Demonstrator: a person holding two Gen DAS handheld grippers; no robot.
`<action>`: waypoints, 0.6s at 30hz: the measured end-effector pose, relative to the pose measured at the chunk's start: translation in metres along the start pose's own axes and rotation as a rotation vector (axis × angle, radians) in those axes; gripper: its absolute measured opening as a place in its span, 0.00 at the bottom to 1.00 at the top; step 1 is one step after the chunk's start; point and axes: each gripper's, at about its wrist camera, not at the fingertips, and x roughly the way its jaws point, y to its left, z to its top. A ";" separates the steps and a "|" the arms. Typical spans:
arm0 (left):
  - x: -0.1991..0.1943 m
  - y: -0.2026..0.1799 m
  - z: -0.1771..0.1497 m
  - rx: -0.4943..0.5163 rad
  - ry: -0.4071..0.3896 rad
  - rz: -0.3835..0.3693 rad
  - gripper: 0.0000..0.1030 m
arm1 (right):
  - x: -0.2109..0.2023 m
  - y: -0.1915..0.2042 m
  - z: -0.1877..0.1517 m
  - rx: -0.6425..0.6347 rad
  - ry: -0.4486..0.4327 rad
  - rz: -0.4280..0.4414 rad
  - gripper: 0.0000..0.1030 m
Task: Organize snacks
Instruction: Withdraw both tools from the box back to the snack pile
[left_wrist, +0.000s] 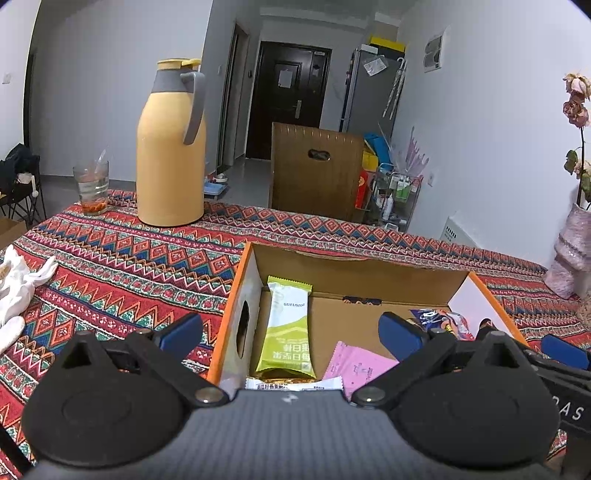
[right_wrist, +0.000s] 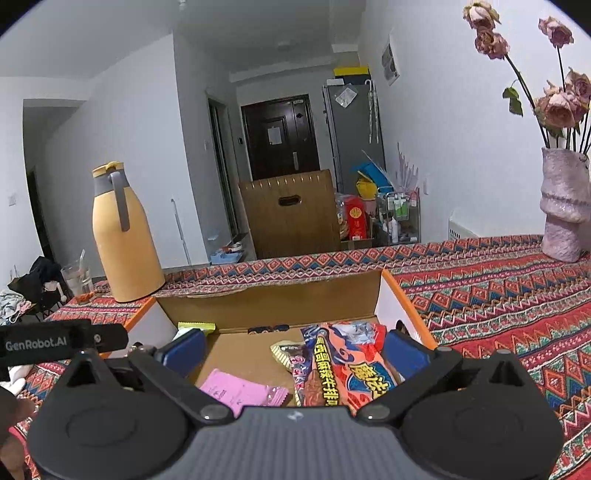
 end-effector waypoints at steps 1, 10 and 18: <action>-0.001 -0.001 0.000 0.000 -0.002 0.004 1.00 | -0.003 0.001 0.002 -0.001 -0.005 -0.002 1.00; -0.022 -0.004 0.010 0.005 -0.018 0.008 1.00 | -0.034 0.004 0.013 -0.019 -0.050 -0.013 1.00; -0.051 -0.005 0.002 0.025 -0.029 -0.007 1.00 | -0.064 0.003 0.008 -0.030 -0.062 -0.027 1.00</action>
